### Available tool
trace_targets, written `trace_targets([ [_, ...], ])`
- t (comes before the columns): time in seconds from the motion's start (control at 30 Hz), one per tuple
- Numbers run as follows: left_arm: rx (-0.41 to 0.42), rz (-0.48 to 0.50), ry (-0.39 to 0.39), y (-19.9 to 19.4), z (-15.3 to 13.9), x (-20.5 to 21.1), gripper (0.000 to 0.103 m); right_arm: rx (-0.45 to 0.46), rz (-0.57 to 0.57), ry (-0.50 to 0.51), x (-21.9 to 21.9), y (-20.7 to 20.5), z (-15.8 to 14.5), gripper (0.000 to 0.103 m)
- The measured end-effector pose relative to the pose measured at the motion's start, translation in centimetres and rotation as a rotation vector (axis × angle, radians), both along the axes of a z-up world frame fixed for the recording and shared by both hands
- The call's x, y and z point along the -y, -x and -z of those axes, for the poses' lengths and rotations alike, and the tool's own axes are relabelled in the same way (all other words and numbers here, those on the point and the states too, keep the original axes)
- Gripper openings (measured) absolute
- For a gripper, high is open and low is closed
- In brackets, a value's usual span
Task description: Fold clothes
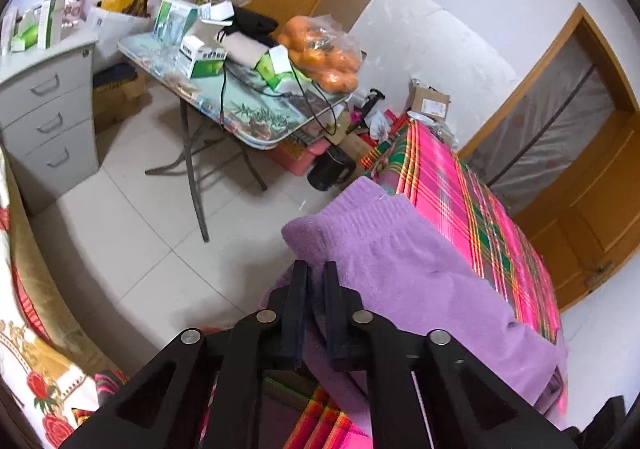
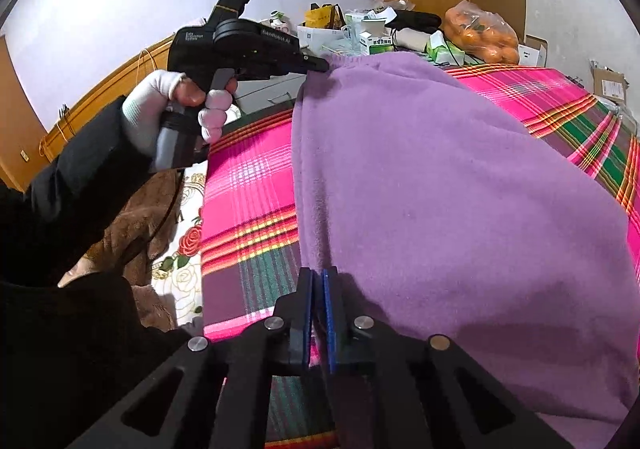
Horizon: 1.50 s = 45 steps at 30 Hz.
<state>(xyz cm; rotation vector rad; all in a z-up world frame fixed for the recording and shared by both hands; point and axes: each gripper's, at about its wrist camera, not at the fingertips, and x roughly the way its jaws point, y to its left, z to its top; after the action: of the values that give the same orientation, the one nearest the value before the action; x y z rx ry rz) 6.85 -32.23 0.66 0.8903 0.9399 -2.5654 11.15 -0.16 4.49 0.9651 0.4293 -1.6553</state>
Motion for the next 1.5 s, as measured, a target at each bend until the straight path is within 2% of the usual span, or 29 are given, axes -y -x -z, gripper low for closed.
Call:
trace_targets([
  [0.1, -0.012, -0.012, 0.014, -0.6, -0.1, 0.3, 0.005, -0.007, -0.055, 0.035, 0.3, -1.0, -0.9, 0.001],
  [0.2, -0.002, -0.021, 0.002, -1.0, 0.6, 0.7, 0.005, -0.023, -0.045, -0.011, 0.9, -0.9, 0.1, 0.001],
  [0.27, -0.003, -0.020, -0.001, -1.4, 0.9, 0.7, 0.005, -0.004, -0.001, 0.003, 0.4, 0.1, 0.0, 0.002],
  [0.33, -0.003, -0.017, -0.007, -1.8, 1.0, 0.7, 0.005, 0.022, 0.071, 0.067, -1.0, 1.5, -1.3, 0.002],
  [0.37, 0.007, -0.022, -0.016, -2.0, 1.0, 0.9, 0.006, 0.018, 0.102, 0.087, -1.7, 2.1, -1.8, 0.007],
  [0.43, 0.014, -0.042, -0.017, -2.5, 0.7, 1.2, 0.007, -0.006, 0.182, 0.119, -3.1, 3.8, -3.0, 0.009],
  [0.57, -0.019, -0.075, 0.041, -3.2, -1.8, 1.1, 0.004, -0.021, 0.371, 0.178, -6.6, 8.1, -4.7, 0.014],
  [0.67, -0.045, 0.005, 0.079, -1.3, -3.4, -0.2, 0.009, -0.030, 0.474, 0.161, -8.0, 11.2, -4.8, 0.016],
  [0.8, -0.011, 0.173, 0.110, 3.6, -3.9, -3.2, 0.011, -0.027, 0.499, 0.125, -7.7, 13.1, -3.6, 0.016],
  [0.9, 0.039, 0.256, 0.126, 7.0, -2.9, -4.8, 0.012, 0.006, 0.460, 0.088, -7.3, 12.6, -2.3, 0.017],
  [1.07, 0.118, 0.276, 0.102, 9.3, -0.4, -5.0, 0.012, 0.072, 0.367, 0.039, -7.2, 10.6, -0.5, 0.018],
  [1.27, 0.086, 0.272, 0.087, 9.0, 0.6, -5.0, 0.011, 0.154, 0.356, 0.065, -7.4, 11.2, -1.1, 0.021],
  [1.33, 0.075, 0.271, 0.100, 8.8, 0.7, -5.2, 0.011, 0.187, 0.376, 0.102, -7.5, 12.0, -1.8, 0.021],
  [1.43, 0.064, 0.268, 0.097, 8.7, 0.8, -5.2, 0.011, 0.328, 0.481, 0.212, -8.5, 14.4, -1.9, 0.025],
  [1.5, 0.057, 0.265, 0.080, 8.8, 0.9, -4.9, 0.011, 0.418, 0.566, 0.231, -9.0, 15.8, -1.0, 0.026],
])
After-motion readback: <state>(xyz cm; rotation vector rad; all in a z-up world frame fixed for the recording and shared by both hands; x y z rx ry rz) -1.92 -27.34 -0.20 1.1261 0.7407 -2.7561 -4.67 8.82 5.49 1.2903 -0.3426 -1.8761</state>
